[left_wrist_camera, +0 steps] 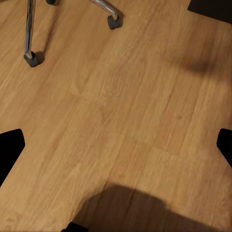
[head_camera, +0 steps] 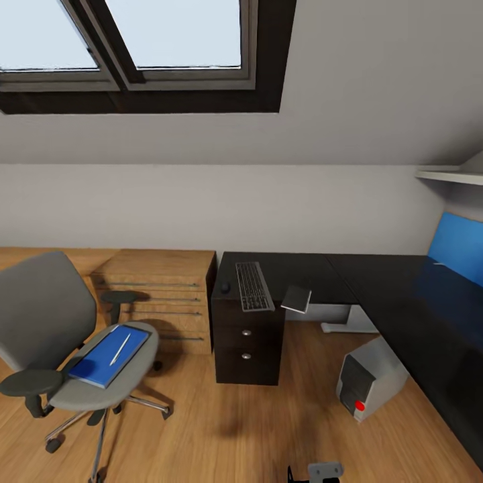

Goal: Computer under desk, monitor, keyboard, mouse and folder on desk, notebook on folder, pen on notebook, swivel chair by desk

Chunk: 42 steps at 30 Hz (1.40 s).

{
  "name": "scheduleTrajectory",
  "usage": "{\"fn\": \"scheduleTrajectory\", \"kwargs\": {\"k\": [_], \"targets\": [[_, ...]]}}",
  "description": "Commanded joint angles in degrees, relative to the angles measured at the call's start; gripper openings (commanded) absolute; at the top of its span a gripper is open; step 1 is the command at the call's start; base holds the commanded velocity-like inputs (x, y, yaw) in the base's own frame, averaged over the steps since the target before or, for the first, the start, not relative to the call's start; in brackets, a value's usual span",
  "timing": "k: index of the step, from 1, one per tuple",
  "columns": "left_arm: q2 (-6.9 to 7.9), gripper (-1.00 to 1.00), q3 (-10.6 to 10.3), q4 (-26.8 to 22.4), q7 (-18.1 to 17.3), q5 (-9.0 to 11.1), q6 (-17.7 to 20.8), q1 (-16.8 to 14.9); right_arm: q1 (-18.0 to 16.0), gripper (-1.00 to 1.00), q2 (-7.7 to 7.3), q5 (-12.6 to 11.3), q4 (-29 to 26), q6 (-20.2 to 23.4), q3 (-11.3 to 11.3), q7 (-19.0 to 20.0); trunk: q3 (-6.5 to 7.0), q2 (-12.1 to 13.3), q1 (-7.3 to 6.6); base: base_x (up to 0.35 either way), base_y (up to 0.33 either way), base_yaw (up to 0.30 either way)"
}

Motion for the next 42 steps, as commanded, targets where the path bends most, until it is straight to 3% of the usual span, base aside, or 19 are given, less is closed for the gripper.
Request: {"fn": "scheduleTrajectory", "kwargs": {"k": [1,12,14,15,16,17,18,20,21,22,23,26,27,28,29,31,32,35,42], "targets": [[0.04,1.00,-0.30,-0.06,0.27,0.60,-0.34,-0.02,-0.05,1.00,0.03,-0.56,0.08,-0.22,0.50,-0.09,-0.24,-0.45,0.23,0.000,0.000,0.000],[0.26,1.00,-0.08,-0.57,0.10,0.49,-0.32,-0.02,-0.05,1.00,-0.12,-0.61,-0.48,-0.45,0.44,-0.11,-2.21,-4.86,2.65,0.000,0.000,0.000],[0.47,1.00,0.07,-12.10,0.02,0.45,6.60,-0.02,-0.12,1.00,-0.07,-1.41,-9.83,0.55,0.17,-0.56,-2.57,-5.66,3.09,0.000,0.000,0.000],[0.64,1.00,0.68,-17.14,0.19,0.49,13.65,-0.02,-0.15,1.00,-0.02,-2.53,-15.01,1.82,-0.09,-0.69,-2.75,-6.07,3.31,0.000,0.000,0.000],[0.72,1.00,1.19,-18.98,0.22,0.52,16.31,-0.02,-0.16,1.00,-0.01,-3.21,-16.75,2.46,-0.31,-0.75,-2.93,-6.47,3.53,0.000,0.000,0.000],[0.83,1.00,3.70,-24.80,0.27,0.56,24.51,-0.04,-0.30,1.00,0.02,-6.41,-21.63,5.34,-1.48,-0.93,-3.11,-6.87,3.75,0.000,0.000,0.000],[0.79,1.00,5.61,-28.46,0.24,0.60,29.72,-0.18,-0.48,1.00,0.06,-9.36,-24.30,8.22,-2.41,-0.97,-3.29,-7.27,3.96,0.000,0.000,0.000],[0.68,1.00,8.30,-33.30,0.24,0.93,38.63,-2.54,-1.97,1.00,0.11,-16.23,-28.50,15.41,-3.49,-0.89,-3.65,-8.07,4.40,0.000,0.000,0.000],[0.65,1.00,9.27,-33.97,0.25,1.69,42.09,-5.38,-3.99,1.00,0.13,-20.38,-30.50,19.37,-3.79,-0.87,-3.83,-8.47,4.62,0.000,0.000,0.000],[0.59,1.00,10.39,-33.27,0.24,3.12,44.50,-8.66,-6.53,1.00,0.12,-24.81,-31.96,23.02,-4.01,-0.88,-4.01,-8.87,4.84,0.000,0.000,0.000],[0.56,1.00,10.95,-32.61,0.23,4.12,45.38,-10.36,-7.90,1.00,0.10,-27.10,-32.47,24.63,-4.10,-0.88,-4.19,-9.27,5.06,0.000,0.000,0.000],[0.51,1.00,12.77,-28.51,0.23,11.43,48.10,-19.14,-15.56,1.00,-0.12,-40.93,-33.82,31.86,-4.62,-0.93,-4.72,-10.48,5.72,0.000,0.000,0.000],[0.53,1.00,12.90,-27.99,0.26,12.51,48.31,-20.26,-16.64,1.00,-0.22,-43.34,-33.79,32.84,-4.87,-0.98,-4.90,-10.88,5.94,0.000,0.000,0.000],[0.57,1.00,13.08,-27.18,0.31,14.20,48.59,-22.02,-18.52,1.00,-0.58,-48.19,-33.40,34.69,-5.65,-1.04,-5.08,-11.28,6.16,0.000,0.000,0.000],[0.43,1.00,13.37,-25.94,0.57,16.44,48.66,-24.57,-21.81,1.00,-3.06,-62.53,-30.30,40.39,-8.49,-0.91,-5.26,-11.68,6.38,0.000,0.000,0.000],[0.25,1.00,13.18,-25.35,0.65,16.83,48.48,-24.97,-22.33,1.00,-3.73,-66.13,-29.54,41.94,-9.05,-0.81,-5.62,-12.48,6.82,0.000,0.000,0.000],[0.14,1.00,12.36,-22.24,0.64,16.87,48.17,-25.18,-22.58,1.00,-3.87,-68.06,-29.03,42.71,-9.16,-0.21,-5.80,-12.88,7.04,0.000,0.000,0.000],[0.77,1.00,12.05,-18.13,0.36,16.47,43.78,-25.24,-22.52,1.00,-3.42,-68.63,-28.80,43.03,-9.00,2.04,-6.34,-14.09,7.70,0.000,0.000,0.000],[1.46,1.00,11.85,-20.64,0.38,15.03,40.26,-25.34,-22.46,1.00,-3.72,-68.69,-29.11,43.14,-9.03,3.34,-7.60,-16.89,9.24,0.000,0.000,0.000]]}}
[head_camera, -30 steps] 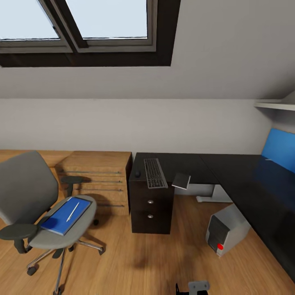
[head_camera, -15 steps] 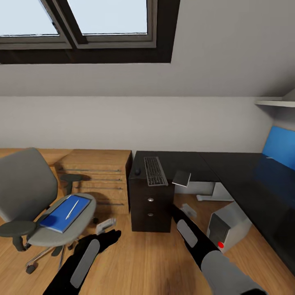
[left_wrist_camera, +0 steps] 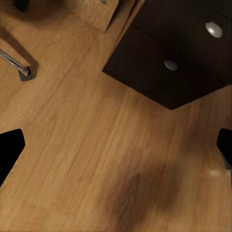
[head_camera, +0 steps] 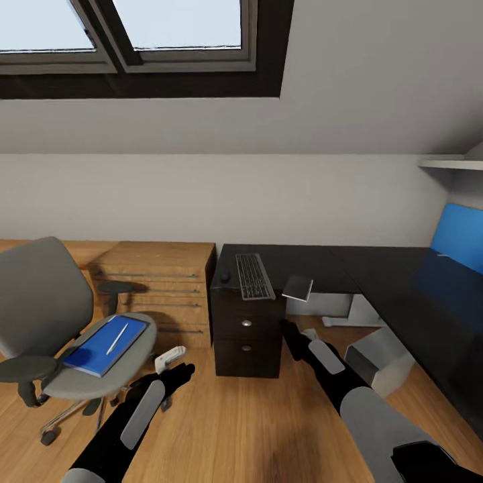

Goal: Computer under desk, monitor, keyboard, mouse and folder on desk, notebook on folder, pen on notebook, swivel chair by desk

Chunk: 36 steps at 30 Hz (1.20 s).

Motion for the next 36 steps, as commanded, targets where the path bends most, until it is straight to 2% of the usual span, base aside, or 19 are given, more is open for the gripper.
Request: {"fn": "scheduleTrajectory", "kwargs": {"k": [1,3,6,8,9,11,14,17,24,29,35,36], "targets": [[0.03,1.00,-0.11,-1.92,0.64,-0.26,0.02,-0.05,-0.02,1.00,-0.05,-0.41,-0.26,0.08,0.22,-0.33,-0.25,-0.45,0.22,0.000,0.000,0.000],[0.03,1.00,-0.12,-6.08,1.62,-2.05,0.06,0.74,-0.02,1.00,0.01,-0.67,-0.57,0.14,0.01,0.43,-0.61,-1.25,0.66,0.000,0.000,0.000],[0.01,1.00,-0.12,-9.68,3.32,-3.15,0.13,2.35,-0.02,1.00,0.12,-0.84,-1.00,0.14,-0.12,3.75,-1.15,-2.46,1.32,0.000,0.000,0.000],[0.03,1.00,-0.12,-14.45,4.53,-3.66,0.26,4.12,0.01,1.00,0.15,-0.88,-1.06,-0.11,-0.18,11.16,-1.51,-3.26,1.76,0.000,0.000,0.000],[0.03,1.00,-0.12,-15.66,4.66,-3.71,0.29,4.66,0.04,1.00,0.16,-0.88,-1.07,-0.16,-0.19,12.87,-1.69,-3.66,1.98,0.000,0.000,0.000],[0.03,1.00,-0.17,-21.10,4.98,-3.87,0.45,7.56,0.11,1.00,0.24,-0.85,-1.02,-0.26,-0.17,18.88,-2.05,-4.46,2.42,0.000,0.000,0.000],[0.08,1.00,-0.93,-25.99,5.22,-3.95,0.56,10.96,0.14,1.00,0.42,-0.80,-0.88,-0.30,-0.13,22.54,-2.58,-5.66,3.08,0.000,0.000,0.000],[0.12,1.00,-2.34,-26.78,5.32,-3.96,0.59,12.07,0.15,1.00,0.38,-0.84,-0.87,-0.26,-0.17,23.57,-3.12,-6.87,3.74,0.000,0.000,0.000],[0.06,1.00,-2.81,-26.62,5.41,-3.91,0.60,12.35,0.15,1.00,0.09,-0.87,-0.90,-0.25,-0.46,23.77,-4.38,-9.67,5.28,0.000,0.000,0.000],[0.04,1.00,-2.84,-26.57,5.43,-3.91,0.60,12.37,0.15,1.00,0.12,-0.95,-0.76,-0.59,-1.80,23.22,-5.28,-11.68,6.37,0.000,0.000,0.000],[-0.05,1.00,-2.99,-26.49,7.40,-3.91,0.52,12.37,0.15,1.00,0.71,-1.07,-0.60,-6.86,-1.84,22.72,-6.35,-14.09,7.69,0.000,0.000,0.000],[-0.08,1.00,-3.09,-26.49,7.93,-3.91,0.52,12.37,0.15,1.00,1.26,-1.07,-0.58,-8.05,-1.84,22.39,-6.53,-14.49,7.91,0.000,0.000,0.000]]}}
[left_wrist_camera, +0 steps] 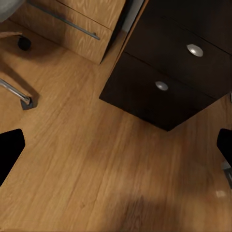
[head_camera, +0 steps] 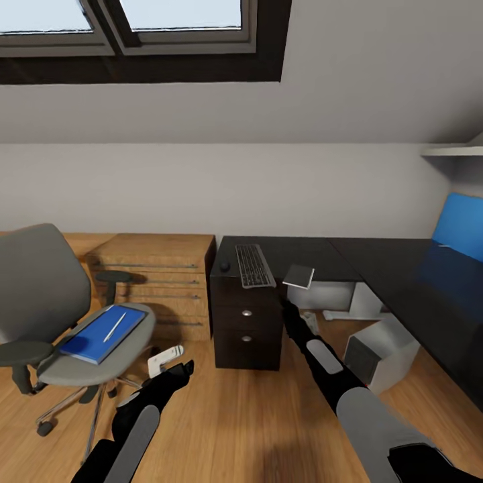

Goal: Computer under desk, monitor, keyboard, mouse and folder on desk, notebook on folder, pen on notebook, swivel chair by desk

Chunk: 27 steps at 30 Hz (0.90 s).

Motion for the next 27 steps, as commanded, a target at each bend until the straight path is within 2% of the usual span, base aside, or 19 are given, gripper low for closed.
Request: {"fn": "scheduleTrajectory", "kwargs": {"k": [1,3,8,9,11,12,15,18,22,27], "targets": [[-0.01,1.00,-0.28,-0.07,0.91,0.47,0.08,-0.05,-0.04,1.00,0.67,-0.57,0.03,-0.88,0.09,-0.27,-0.24,-0.45,0.22,0.000,0.000,0.000],[0.02,1.00,-0.81,-0.07,1.33,0.47,0.02,-0.05,-0.04,1.00,1.56,-0.51,0.05,-2.14,0.03,-1.04,-0.60,-1.25,0.66,0.000,0.000,0.000],[0.02,1.00,-1.17,-0.07,1.59,0.47,-0.01,-0.05,-0.04,1.00,2.16,-0.60,0.62,-5.85,0.00,-1.57,-1.50,-3.25,1.76,0.000,0.000,0.000],[-0.02,1.00,-1.21,-0.07,1.62,0.47,-0.01,-0.05,-0.04,1.00,2.32,-1.47,1.09,-7.39,-0.01,-1.62,-1.68,-3.65,1.98,0.000,0.000,0.000],[-0.03,1.00,-1.27,-0.07,1.63,0.47,-0.01,-0.05,-0.04,1.00,2.34,-4.42,1.91,-7.77,-0.01,-1.61,-2.04,-4.46,2.42,0.000,0.000,0.000],[-0.04,1.00,-1.30,-0.07,1.63,0.47,-0.01,-0.05,-0.03,1.00,2.40,-13.64,2.92,-7.76,0.06,-1.53,-2.22,-4.86,2.64,0.000,0.000,0.000],[-0.04,1.00,-1.55,-0.07,1.63,0.47,-0.01,-0.05,0.03,1.00,2.50,-18.69,3.09,-7.79,0.22,-1.18,-2.76,-6.06,3.30,0.000,0.000,0.000],[-0.04,1.00,-1.75,-0.07,1.63,0.47,-0.01,-0.05,0.04,1.00,2.52,-19.35,3.06,-7.85,0.30,-0.11,-3.30,-7.26,3.95,0.000,0.000,0.000],[-0.04,1.00,-1.90,0.19,1.63,0.50,-0.01,-0.05,0.04,1.00,2.45,-19.60,3.10,-7.88,0.34,5.89,-4.01,-8.87,4.83,0.000,0.000,0.000],[-0.04,1.00,-1.95,0.50,1.63,0.48,-0.01,-0.05,0.04,1.00,2.33,-19.56,3.13,-7.31,0.62,7.41,-4.91,-10.87,5.93,0.000,0.000,0.000]]}}
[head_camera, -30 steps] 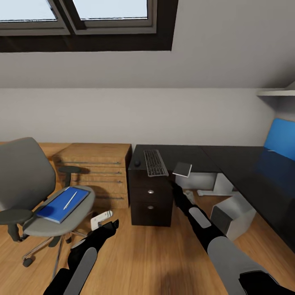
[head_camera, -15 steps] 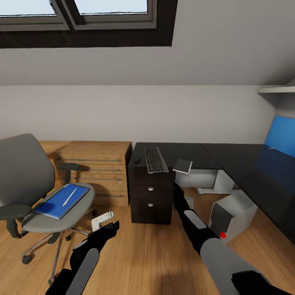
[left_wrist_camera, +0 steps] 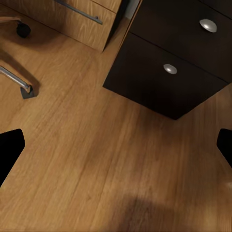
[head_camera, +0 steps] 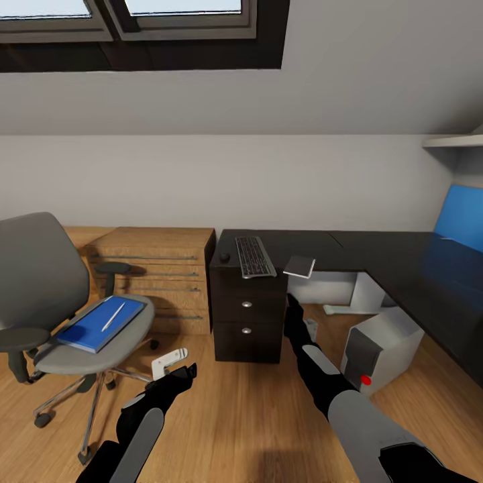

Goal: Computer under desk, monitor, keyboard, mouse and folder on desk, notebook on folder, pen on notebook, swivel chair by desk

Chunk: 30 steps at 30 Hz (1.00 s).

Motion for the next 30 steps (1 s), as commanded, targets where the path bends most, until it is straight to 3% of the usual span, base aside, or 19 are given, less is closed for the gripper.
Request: {"fn": "scheduleTrajectory", "kwargs": {"k": [1,11,21,28,30], "targets": [[0.01,1.00,-0.08,-0.02,0.49,0.45,0.09,-0.05,-0.05,1.00,-0.10,-0.59,0.05,0.02,0.59,0.32,-0.24,-0.44,0.22,0.000,0.000,0.000],[-0.08,1.00,-0.23,0.13,0.57,0.52,0.09,-0.05,-0.01,1.00,-0.26,-0.35,0.14,0.86,0.97,0.41,-2.04,-4.45,2.41,0.000,0.000,0.000],[0.19,1.00,-1.09,1.79,0.19,0.51,-0.09,-0.05,0.73,1.00,0.40,-0.27,-0.20,0.79,3.48,0.82,-2.04,-4.45,2.41,0.003,0.000,0.000],[0.19,1.00,-3.18,2.64,0.29,0.45,-0.25,-0.05,0.82,1.00,0.39,2.48,-0.57,0.58,9.77,0.93,-2.04,-4.45,2.41,0.227,0.000,0.000],[0.18,1.00,-3.35,2.67,0.28,0.45,-0.26,-0.05,0.82,1.00,0.41,2.59,-0.57,0.54,10.50,0.94,-2.04,-4.45,2.41,0.151,0.000,0.000]]}}
